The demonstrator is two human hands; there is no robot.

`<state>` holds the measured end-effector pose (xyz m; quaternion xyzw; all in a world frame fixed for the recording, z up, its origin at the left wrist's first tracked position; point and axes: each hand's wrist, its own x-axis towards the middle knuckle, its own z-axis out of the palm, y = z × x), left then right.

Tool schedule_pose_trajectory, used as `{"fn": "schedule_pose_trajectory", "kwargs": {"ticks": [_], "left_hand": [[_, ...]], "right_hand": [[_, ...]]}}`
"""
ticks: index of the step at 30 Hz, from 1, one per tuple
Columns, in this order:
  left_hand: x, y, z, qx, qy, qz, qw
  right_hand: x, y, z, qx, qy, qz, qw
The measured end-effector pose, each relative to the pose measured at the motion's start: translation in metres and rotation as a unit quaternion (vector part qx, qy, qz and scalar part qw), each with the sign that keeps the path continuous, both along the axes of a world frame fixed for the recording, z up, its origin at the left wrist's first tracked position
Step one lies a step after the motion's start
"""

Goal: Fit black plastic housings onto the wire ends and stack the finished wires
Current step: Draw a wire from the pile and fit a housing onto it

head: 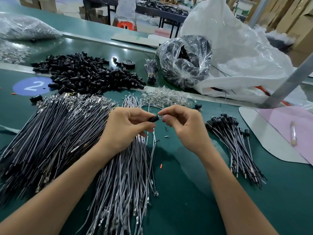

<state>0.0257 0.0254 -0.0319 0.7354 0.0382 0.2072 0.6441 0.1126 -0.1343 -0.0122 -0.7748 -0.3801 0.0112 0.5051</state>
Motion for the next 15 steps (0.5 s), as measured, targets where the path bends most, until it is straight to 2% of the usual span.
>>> {"fn": "schedule_pose_trajectory", "kwargs": {"ticks": [10,15], "left_hand": [[-0.0002,-0.0002,-0.0022,0.055,-0.02,0.005,0.998],[-0.0001,0.0015,-0.0007,0.042,-0.014,-0.018,0.999]], "right_hand": [[0.0023,-0.001,-0.0024,-0.003,-0.006,0.015,1.0],[0.0071,-0.0028,-0.0053,0.027,0.057,0.041,0.997]]}}
